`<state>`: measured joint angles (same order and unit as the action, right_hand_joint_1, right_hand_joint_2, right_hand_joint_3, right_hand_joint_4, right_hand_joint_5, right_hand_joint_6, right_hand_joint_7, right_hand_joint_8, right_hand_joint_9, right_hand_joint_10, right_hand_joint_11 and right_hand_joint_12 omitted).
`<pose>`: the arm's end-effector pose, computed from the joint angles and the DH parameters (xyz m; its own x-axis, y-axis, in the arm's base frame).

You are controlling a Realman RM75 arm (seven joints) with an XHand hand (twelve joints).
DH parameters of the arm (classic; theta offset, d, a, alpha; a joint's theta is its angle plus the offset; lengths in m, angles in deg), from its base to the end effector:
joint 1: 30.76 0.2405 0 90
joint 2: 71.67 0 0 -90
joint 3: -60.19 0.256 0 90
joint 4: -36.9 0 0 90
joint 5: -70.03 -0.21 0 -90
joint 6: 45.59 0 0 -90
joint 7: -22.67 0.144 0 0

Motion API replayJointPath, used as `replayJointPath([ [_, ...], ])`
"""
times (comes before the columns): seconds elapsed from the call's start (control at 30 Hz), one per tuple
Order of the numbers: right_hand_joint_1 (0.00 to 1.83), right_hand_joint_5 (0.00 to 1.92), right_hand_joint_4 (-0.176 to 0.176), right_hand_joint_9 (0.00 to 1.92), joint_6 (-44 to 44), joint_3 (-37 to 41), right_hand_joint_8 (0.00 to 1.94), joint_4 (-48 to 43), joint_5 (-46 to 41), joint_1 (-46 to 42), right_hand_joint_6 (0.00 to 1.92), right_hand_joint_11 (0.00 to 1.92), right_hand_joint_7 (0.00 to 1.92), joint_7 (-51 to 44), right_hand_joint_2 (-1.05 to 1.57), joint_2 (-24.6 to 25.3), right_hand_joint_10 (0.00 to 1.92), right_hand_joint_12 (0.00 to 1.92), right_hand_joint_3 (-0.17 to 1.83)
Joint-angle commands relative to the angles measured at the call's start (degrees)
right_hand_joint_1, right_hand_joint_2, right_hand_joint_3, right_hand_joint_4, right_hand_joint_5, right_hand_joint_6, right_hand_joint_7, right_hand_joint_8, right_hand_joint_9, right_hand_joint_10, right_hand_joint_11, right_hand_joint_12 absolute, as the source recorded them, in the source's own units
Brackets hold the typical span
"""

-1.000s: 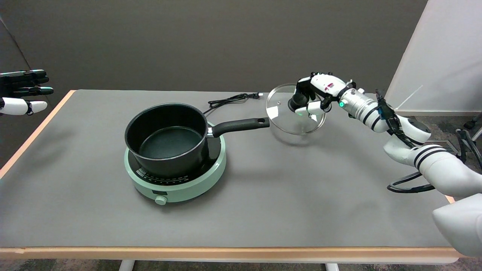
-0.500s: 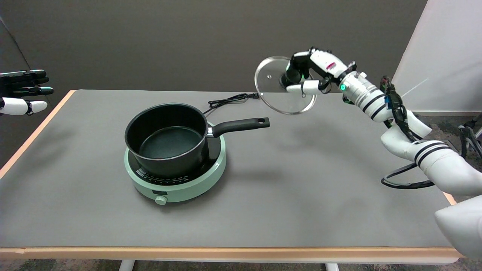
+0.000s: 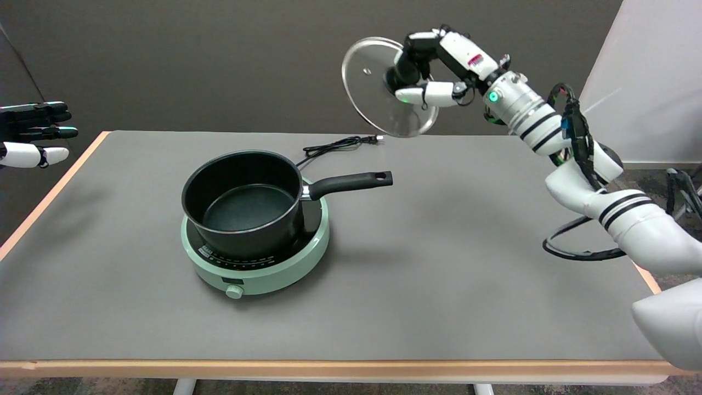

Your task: Pick up the pot lid.

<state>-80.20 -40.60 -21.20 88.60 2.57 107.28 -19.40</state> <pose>-0.1141 -0.4453 0.3955 0.8653 0.1738 0.4702 -0.3667 -0.4200 0.8301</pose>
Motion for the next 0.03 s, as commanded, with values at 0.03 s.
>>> replayJointPath([
  [0.03,1.22,0.71,-0.138,0.81,1.1,-10.3,1.28,-13.7,-1.8,7.8,1.24,0.2,0.93,3.5,1.12,0.9,1.66,1.92,0.16],
])
